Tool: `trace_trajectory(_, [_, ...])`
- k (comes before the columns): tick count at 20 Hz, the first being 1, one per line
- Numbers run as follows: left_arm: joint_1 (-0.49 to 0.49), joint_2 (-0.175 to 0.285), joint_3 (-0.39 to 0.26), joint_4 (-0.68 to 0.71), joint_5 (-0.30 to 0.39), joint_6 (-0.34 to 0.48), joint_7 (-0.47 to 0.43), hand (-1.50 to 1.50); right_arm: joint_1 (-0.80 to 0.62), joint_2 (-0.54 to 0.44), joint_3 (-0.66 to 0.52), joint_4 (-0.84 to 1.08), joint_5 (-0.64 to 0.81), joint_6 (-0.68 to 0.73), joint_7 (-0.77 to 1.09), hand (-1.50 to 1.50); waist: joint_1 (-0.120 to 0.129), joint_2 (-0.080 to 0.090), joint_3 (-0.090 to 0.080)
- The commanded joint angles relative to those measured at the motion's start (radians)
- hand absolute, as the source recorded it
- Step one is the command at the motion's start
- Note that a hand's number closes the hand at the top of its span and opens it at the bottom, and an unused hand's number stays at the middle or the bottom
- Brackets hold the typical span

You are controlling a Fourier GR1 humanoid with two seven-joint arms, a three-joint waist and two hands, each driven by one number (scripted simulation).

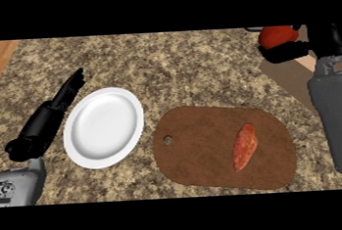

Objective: Pick the bell pepper from the cutting board and place it in the cardboard box

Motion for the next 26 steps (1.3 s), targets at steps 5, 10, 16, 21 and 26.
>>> trace_trajectory(5, [0.013, -0.032, -0.026, -0.019, -0.028, 0.002, 0.009, 0.00, -0.082, -0.145, -0.202, 0.255, -0.066, -0.071, -0.095, 1.50, 0.014, 0.006, 0.000])
trace_trajectory(10, [-0.082, -0.032, 0.003, 0.061, -0.024, 0.003, 0.011, 0.00, -0.127, -0.266, -0.176, 0.481, -0.002, -0.010, -0.183, 1.50, 0.017, 0.012, 0.000])
trace_trajectory(16, [-0.061, -0.036, 0.003, 0.065, -0.032, 0.004, -0.017, 0.00, -0.070, -0.342, -0.178, 0.646, -0.037, 0.187, -0.268, 1.50, 0.015, 0.012, 0.001])
trace_trajectory(21, [-0.061, -0.054, -0.023, 0.022, -0.038, -0.001, 0.023, 0.00, -0.150, -0.421, -0.155, 0.845, 0.004, 0.263, -0.356, 1.50, 0.039, 0.017, 0.002])
trace_trajectory(26, [-0.075, -0.061, -0.011, 0.063, -0.038, -0.001, -0.013, 0.00, -0.135, -0.471, -0.152, 0.959, 0.001, 0.344, -0.516, -1.50, 0.027, 0.017, 0.002])
